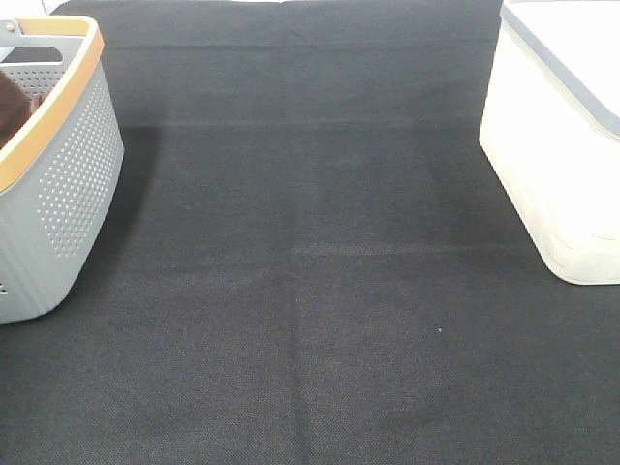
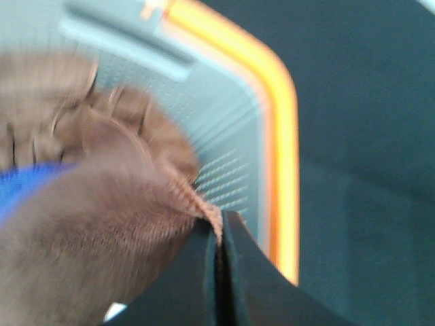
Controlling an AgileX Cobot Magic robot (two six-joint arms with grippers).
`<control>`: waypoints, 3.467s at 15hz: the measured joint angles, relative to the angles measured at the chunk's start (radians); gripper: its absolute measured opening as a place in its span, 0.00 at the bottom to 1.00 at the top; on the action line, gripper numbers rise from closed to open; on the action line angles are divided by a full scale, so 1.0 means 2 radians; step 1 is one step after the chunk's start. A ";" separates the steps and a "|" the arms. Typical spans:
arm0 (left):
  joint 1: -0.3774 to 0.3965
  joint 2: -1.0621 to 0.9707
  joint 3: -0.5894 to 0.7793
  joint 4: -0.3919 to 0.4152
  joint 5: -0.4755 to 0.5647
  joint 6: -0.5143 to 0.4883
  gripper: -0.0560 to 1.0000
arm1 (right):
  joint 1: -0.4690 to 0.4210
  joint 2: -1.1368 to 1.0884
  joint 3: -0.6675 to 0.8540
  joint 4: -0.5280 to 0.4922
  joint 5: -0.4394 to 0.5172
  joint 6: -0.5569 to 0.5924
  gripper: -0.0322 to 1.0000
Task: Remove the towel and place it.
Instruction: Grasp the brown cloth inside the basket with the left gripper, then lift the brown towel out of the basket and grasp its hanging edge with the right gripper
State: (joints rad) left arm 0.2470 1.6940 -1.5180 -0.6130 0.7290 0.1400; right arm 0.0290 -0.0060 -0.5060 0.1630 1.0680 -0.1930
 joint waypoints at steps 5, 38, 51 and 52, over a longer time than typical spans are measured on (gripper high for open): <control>0.000 -0.114 0.000 -0.065 -0.038 0.051 0.05 | 0.000 0.000 0.000 0.000 0.000 0.000 0.67; -0.338 -0.121 -0.001 -0.449 -0.158 0.391 0.05 | 0.306 0.570 -0.114 0.357 -0.505 -0.529 0.52; -0.357 -0.119 -0.001 -0.468 -0.145 0.401 0.05 | 0.392 0.720 -0.115 0.360 -0.808 -0.452 0.52; -0.357 -0.119 -0.001 -0.468 -0.145 0.401 0.05 | 0.392 0.720 -0.115 0.352 -0.808 -0.440 0.52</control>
State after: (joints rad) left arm -0.4670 1.4550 -1.5200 -1.5490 0.4390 0.9430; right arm 0.8140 1.4340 -0.7350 0.8680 -0.5490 -1.0730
